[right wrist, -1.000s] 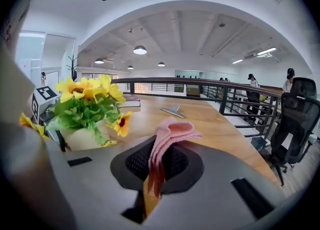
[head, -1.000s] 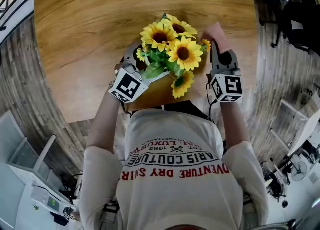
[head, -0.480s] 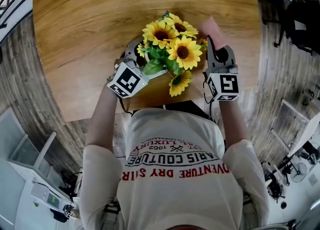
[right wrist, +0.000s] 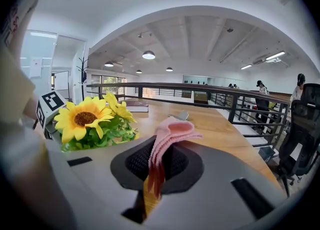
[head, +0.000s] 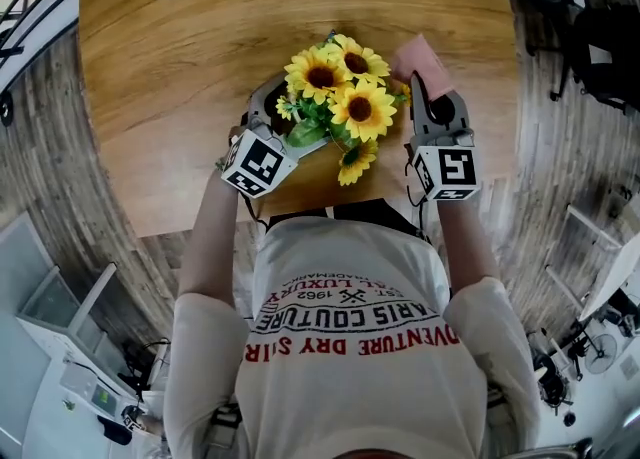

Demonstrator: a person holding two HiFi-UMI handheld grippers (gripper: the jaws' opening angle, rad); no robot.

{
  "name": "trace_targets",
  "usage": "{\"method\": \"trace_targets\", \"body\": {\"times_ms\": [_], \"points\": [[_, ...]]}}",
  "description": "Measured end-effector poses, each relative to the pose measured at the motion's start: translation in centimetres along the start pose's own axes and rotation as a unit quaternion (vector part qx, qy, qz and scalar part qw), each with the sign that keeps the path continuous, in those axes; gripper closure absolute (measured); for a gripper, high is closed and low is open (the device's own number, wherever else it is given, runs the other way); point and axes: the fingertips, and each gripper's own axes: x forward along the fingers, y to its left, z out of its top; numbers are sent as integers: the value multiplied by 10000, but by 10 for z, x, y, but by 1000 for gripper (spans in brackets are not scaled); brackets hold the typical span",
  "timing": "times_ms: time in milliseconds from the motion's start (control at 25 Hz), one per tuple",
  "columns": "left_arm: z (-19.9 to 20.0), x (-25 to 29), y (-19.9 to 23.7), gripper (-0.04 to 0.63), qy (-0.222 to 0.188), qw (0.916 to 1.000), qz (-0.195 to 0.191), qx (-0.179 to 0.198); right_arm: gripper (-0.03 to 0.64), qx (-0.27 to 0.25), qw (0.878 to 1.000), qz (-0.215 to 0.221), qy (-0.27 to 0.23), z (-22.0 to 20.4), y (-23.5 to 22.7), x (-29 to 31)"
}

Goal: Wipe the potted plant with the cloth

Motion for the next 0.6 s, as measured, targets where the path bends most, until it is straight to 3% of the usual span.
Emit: {"method": "trace_targets", "body": {"times_ms": [200,600], "points": [[-2,-24,4,58,41,9991,413,-15,583,-79,9999,-44,-142,17,2,-4],[83,-97,9,61,-782,9873,1377,-118,583,-418,9965,-33,-721,80,18,-48]]}}
